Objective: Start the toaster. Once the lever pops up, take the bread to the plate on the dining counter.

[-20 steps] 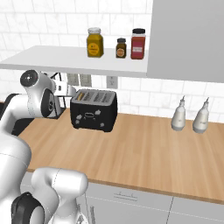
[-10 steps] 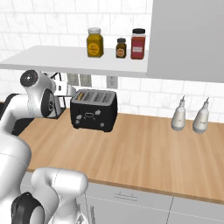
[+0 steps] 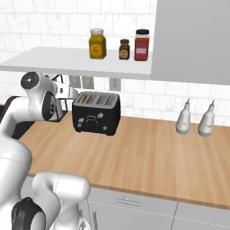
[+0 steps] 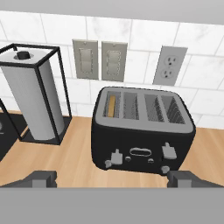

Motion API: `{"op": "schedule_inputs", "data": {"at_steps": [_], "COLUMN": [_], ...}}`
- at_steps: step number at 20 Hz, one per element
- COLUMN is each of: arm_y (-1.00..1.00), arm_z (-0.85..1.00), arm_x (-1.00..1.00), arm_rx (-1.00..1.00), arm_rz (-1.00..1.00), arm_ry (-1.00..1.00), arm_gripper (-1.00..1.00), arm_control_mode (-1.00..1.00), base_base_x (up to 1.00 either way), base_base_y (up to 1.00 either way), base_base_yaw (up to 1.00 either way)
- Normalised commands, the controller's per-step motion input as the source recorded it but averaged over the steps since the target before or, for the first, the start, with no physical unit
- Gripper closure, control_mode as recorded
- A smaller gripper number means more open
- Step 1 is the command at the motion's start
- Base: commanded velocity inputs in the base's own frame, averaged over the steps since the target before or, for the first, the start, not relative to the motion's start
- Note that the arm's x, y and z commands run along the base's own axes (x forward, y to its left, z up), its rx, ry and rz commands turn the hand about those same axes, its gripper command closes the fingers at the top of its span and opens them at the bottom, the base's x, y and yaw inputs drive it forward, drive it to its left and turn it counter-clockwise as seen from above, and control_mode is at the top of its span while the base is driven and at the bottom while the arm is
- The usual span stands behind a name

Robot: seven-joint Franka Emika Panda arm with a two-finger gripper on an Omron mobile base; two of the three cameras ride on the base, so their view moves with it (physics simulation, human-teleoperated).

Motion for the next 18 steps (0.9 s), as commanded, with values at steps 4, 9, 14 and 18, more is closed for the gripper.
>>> {"op": "schedule_inputs", "data": {"at_steps": [4,9,14,18], "arm_y": [0.0,0.0,0.0,0.0], "arm_z": [0.0,0.0,0.0,0.0], "arm_x": [0.0,0.0,0.0,0.0], "arm_rx": [0.0,0.0,0.0,0.0], "arm_rz": [0.0,0.0,0.0,0.0], "arm_ry": [0.0,0.0,0.0,0.0], "arm_gripper": [-1.0,-1.0,-1.0,-1.0], "arm_control_mode": [-1.0,-1.0,-1.0,-1.0], "base_base_x": [0.0,0.0,0.0,0.0], "base_base_y": [0.0,0.0,0.0,0.0], "base_base_yaw": [0.0,0.0,0.0,0.0]}}
